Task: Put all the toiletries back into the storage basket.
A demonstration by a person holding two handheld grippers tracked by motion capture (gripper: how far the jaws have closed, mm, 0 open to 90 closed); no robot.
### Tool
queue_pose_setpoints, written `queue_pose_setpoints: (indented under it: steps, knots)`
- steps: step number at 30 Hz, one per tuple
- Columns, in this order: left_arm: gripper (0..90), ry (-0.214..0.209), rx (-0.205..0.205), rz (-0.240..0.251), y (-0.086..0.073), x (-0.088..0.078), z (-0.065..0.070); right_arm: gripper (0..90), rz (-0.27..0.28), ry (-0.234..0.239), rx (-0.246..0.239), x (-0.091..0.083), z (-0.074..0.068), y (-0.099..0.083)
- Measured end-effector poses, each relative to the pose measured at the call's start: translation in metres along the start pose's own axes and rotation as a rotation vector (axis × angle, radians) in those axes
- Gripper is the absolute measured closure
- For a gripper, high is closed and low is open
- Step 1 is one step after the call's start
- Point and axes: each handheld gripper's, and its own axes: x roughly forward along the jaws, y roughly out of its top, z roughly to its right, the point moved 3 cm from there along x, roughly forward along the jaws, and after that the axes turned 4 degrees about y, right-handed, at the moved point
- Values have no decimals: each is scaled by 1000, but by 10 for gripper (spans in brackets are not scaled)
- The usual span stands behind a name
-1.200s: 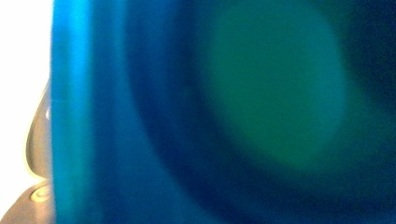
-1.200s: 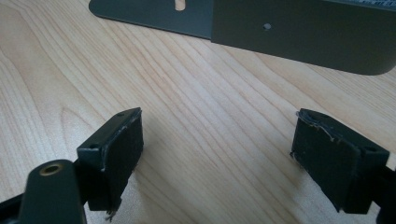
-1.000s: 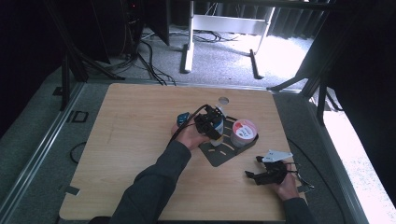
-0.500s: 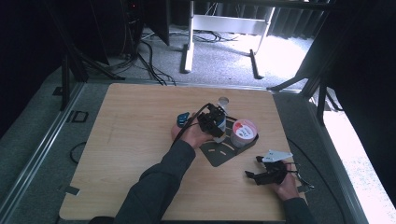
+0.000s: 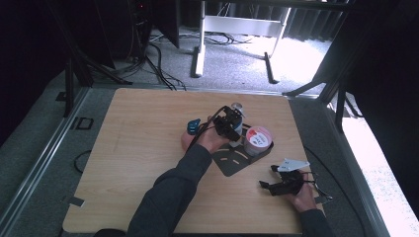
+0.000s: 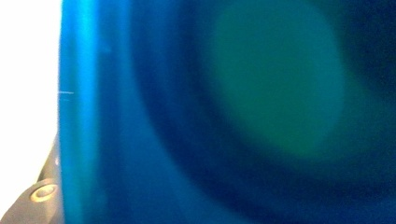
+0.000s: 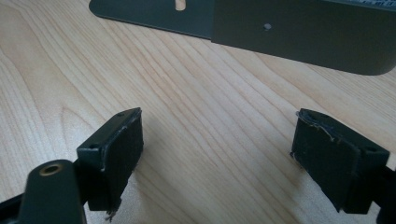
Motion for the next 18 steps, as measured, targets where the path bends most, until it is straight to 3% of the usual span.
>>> queue_pose_setpoints:
  steps: [4,18]
  knots:
    - [555,5,-16,27,2,4,-2,163,0,0,0,0,0,0]
    - [555,35,-11,30,10,22,-1,162,0,0,1,0,0,0]
